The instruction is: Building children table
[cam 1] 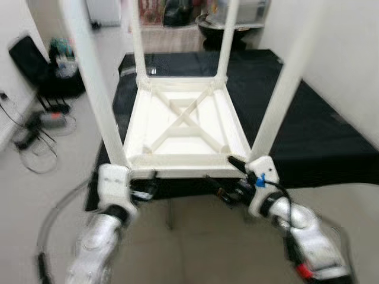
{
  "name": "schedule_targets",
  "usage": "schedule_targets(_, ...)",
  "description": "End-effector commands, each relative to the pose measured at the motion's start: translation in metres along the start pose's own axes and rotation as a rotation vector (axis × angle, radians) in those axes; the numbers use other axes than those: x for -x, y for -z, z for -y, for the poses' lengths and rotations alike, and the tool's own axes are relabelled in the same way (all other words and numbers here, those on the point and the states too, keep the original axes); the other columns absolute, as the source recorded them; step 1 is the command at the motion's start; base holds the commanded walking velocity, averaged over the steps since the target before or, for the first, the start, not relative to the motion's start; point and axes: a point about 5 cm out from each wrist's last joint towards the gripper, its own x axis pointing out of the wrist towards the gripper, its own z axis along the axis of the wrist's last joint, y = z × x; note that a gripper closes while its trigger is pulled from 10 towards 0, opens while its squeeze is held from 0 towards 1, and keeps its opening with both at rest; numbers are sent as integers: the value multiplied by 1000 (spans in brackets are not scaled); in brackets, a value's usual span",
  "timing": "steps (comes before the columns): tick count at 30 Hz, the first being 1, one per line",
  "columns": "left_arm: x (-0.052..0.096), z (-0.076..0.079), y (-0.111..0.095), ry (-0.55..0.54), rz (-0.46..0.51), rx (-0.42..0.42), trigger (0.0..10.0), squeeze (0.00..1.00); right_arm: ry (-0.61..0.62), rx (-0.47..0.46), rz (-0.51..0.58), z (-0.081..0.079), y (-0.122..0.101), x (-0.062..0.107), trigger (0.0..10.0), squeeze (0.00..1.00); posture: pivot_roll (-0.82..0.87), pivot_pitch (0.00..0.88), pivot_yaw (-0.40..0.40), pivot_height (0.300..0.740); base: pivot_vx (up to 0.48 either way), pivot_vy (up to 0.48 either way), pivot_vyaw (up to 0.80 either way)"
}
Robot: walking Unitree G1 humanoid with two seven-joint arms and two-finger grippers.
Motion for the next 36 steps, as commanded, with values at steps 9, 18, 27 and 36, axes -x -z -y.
schedule_targets(9,32,11,5,167,-35,29,10000,0,-163,433,-118,-24,-8,-58,10000,0,9,110,-25,740,0,0,0)
schedule_targets(18,54,12,5,80,-60,-10,10000,0,-188,454,-169,-32,-10,-83,10000,0,43,196,-57,740,0,0,0)
schedule_targets(27,67,18,-1,83,-63,-17,10000,0,-31,454,-219,2,-16,-95,10000,0,66,239,-67,740,0,0,0)
schedule_targets(36,76,22,-5,65,-70,-6,10000,0,112,470,-160,22,-52,-121,10000,0,87,274,-81,740,0,0,0)
